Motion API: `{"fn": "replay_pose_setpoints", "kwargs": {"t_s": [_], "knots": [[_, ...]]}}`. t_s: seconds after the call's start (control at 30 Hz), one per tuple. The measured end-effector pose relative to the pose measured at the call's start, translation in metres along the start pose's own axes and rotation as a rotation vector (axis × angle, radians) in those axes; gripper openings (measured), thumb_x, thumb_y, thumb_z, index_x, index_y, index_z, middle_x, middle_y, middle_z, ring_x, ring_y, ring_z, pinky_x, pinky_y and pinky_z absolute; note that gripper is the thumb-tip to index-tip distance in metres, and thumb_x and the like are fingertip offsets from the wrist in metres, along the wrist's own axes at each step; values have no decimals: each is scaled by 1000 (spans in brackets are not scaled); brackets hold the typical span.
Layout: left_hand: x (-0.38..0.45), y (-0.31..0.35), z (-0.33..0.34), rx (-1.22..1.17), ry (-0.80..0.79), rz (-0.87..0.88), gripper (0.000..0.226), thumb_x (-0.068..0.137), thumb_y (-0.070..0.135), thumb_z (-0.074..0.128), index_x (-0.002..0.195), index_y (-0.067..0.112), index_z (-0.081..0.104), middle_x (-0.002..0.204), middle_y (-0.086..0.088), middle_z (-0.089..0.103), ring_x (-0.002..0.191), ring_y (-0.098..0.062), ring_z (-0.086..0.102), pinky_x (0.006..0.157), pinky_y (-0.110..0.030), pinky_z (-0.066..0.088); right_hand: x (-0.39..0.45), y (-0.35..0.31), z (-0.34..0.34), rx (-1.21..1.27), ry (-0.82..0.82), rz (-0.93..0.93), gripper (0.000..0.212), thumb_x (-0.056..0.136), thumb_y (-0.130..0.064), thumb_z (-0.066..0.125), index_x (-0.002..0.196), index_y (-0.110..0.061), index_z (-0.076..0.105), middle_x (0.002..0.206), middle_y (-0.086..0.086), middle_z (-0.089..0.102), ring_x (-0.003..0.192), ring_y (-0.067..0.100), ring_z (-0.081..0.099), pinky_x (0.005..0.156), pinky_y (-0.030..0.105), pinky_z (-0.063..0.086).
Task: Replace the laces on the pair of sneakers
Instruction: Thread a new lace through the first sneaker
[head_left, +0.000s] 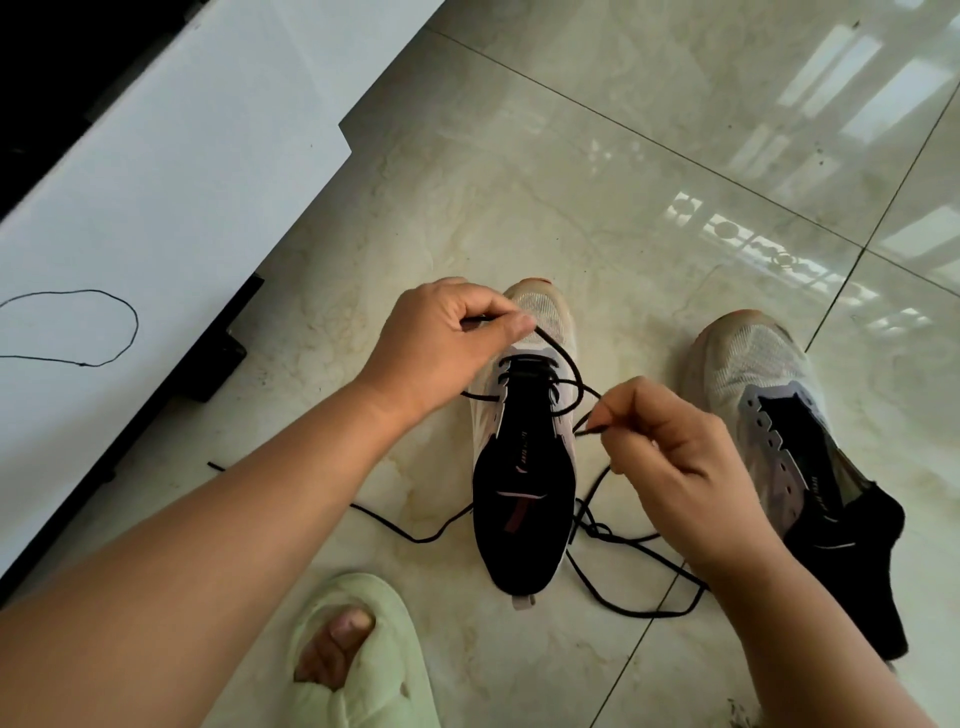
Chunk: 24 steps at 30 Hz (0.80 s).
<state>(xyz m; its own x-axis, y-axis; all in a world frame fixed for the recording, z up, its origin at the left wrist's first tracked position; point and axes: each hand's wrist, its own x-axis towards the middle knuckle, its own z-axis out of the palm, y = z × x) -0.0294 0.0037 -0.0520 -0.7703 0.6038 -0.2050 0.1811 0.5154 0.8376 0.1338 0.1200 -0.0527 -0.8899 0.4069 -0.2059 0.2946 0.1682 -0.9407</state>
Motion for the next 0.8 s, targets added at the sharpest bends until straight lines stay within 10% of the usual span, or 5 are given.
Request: {"fn": "replay_pose_setpoints", "kwargs": {"t_s": [0.2,0.33,0.53,0.8], "knots": [[0,-14,-9,-457,301,-247,22,87,11,52,66,17,51,77,-4,70,45,-9,46,53,-23,41,-1,6,-6,-254,29,10,11,71,-12,48,69,-15,58,56,0,52,48,11,42,47,17,31],[-5,-12,-12,-798,142,-290,22,78,9,45,59,18,37,55,-3,58,37,-8,28,42,-19,30,5,15,-3,-347,109,23,11,81,-7,57,76,-16,60,62,-5,57,59,13,49,50,25,38],[-26,-19,-2,294,-166,98,17,78,33,70,63,25,65,47,13,47,46,-6,42,51,-12,31,13,18,1,-440,144,-64,6,82,-8,68,80,-14,68,72,-8,58,66,8,54,63,26,47],[-37,-7,21,594,-145,250,10,76,45,69,81,37,74,59,14,36,71,-7,45,77,-25,14,18,20,1,-511,89,-182,10,78,-1,70,84,-9,74,74,4,57,69,21,54,61,43,48]]}}
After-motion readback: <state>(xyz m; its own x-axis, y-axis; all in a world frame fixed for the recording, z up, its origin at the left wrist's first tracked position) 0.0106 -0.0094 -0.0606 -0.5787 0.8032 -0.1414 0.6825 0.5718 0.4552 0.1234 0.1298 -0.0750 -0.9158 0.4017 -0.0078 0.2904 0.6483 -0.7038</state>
